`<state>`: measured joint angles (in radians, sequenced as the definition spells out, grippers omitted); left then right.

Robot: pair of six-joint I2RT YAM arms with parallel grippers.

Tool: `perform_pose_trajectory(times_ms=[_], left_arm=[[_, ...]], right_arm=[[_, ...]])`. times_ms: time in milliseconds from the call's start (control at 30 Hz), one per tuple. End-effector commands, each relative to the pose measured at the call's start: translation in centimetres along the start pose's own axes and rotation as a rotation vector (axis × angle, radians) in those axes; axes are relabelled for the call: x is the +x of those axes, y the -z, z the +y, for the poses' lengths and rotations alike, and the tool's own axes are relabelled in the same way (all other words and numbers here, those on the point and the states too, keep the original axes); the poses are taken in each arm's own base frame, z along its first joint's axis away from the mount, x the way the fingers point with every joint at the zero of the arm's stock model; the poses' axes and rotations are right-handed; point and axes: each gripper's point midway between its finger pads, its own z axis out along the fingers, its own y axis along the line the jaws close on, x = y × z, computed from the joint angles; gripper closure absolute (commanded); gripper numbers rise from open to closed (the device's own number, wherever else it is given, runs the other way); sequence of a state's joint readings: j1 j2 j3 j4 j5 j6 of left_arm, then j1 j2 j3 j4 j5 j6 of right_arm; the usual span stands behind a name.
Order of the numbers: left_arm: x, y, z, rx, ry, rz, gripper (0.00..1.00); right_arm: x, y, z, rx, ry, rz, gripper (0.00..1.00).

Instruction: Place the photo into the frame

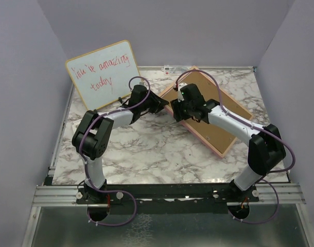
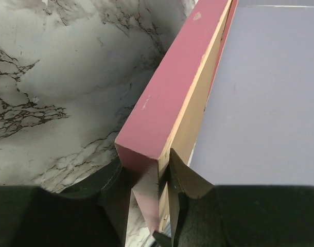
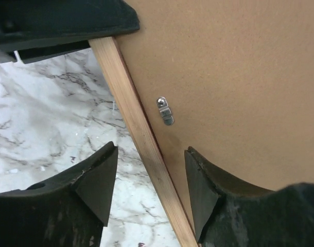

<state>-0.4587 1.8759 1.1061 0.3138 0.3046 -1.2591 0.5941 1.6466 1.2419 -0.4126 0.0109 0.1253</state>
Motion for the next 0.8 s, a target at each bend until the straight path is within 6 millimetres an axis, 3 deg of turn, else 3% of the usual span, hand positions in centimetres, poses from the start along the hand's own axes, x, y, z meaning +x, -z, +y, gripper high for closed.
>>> perform_pose_trajectory(times_ms=[0,167,367,533,767], left_arm=[[-0.4,-0.6,-3.1,0.080,0.041,0.003,0.68],[-0.5,-0.7,-3.5,0.077,0.069,0.007,0.68],[-0.5,-0.8,-3.8,0.052,0.104,0.026,0.68],[-0.4,-0.6,-4.0,0.022,0.115,0.040,0.68],[-0.2,-0.1,-4.8,0.027,0.138,0.054,0.68]], right_arm=[[-0.9,1.8,-1.8,0.199,0.130,-0.054,0.37],[0.6,1.7,-2.0,0.317,0.263,-0.028,0.28],[2.7,0.9,-2.1,0.439,0.415,0.005,0.26],[2.9,0.7,-3.7,0.600,0.532,0.012,0.31],[1.3,1.3,-5.3,0.752,0.610,-0.040,0.45]])
